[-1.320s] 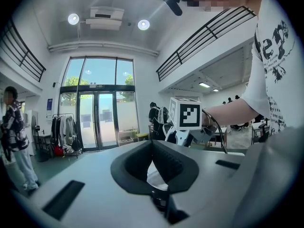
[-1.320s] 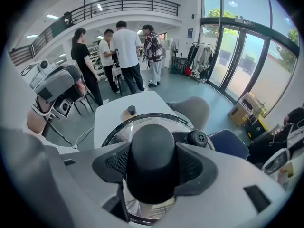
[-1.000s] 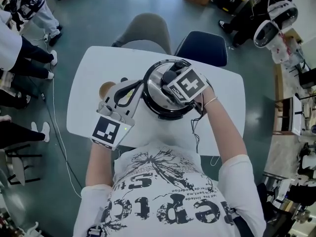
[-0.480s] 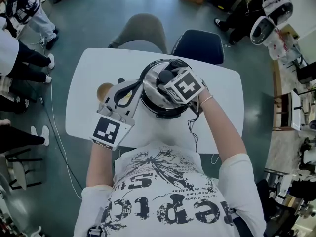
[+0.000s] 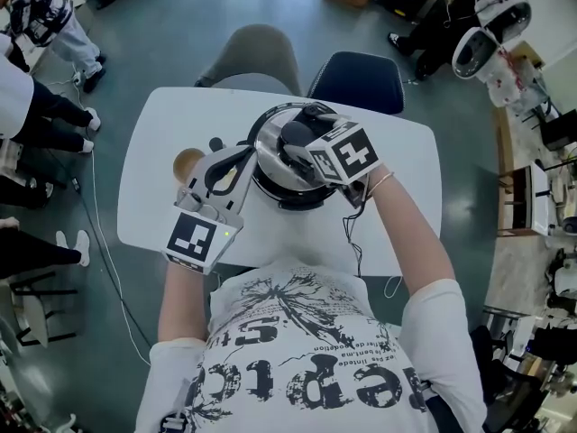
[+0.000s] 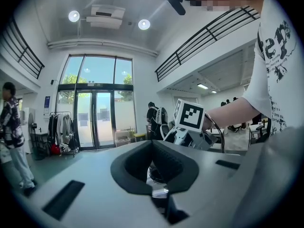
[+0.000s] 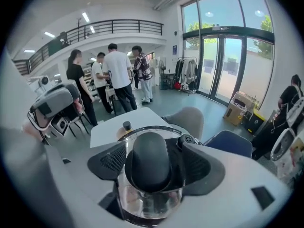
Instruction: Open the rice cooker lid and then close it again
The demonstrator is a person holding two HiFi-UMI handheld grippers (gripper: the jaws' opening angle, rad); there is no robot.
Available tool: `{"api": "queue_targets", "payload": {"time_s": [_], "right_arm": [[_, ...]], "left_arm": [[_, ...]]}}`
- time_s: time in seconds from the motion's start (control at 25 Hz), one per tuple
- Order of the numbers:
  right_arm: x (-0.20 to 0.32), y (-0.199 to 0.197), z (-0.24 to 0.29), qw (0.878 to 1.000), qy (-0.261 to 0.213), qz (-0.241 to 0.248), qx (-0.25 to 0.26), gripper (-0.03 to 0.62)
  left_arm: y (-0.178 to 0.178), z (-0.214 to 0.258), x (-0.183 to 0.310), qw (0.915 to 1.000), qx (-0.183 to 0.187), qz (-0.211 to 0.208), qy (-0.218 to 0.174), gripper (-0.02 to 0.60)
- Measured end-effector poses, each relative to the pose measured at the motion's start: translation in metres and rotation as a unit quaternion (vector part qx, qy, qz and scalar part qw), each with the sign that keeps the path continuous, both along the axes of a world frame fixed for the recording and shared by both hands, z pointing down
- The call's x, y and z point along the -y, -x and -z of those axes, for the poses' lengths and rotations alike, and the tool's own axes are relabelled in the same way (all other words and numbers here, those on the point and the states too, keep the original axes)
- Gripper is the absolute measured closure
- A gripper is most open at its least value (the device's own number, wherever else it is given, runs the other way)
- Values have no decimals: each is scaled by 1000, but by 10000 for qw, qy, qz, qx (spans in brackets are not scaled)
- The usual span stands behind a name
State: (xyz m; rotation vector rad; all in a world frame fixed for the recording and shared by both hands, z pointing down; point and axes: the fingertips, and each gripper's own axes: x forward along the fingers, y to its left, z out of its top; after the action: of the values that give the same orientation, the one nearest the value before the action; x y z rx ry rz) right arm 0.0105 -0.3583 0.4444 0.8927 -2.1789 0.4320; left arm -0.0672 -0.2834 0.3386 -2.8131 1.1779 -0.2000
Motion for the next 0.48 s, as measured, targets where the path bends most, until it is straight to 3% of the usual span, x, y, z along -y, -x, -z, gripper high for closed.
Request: {"api": "queue_targets", "payload": {"time_s": [0.16, 0.48], "right_arm": [[-10, 0, 25, 9964, -312, -200, 766, 234], [-37, -29, 58, 9802, -1459, -524, 1231, 511]], "left_arm": [[-2, 0, -6, 9999, 99, 50, 60, 569], [-11, 4, -14, 9998, 130, 160, 56, 569]]}}
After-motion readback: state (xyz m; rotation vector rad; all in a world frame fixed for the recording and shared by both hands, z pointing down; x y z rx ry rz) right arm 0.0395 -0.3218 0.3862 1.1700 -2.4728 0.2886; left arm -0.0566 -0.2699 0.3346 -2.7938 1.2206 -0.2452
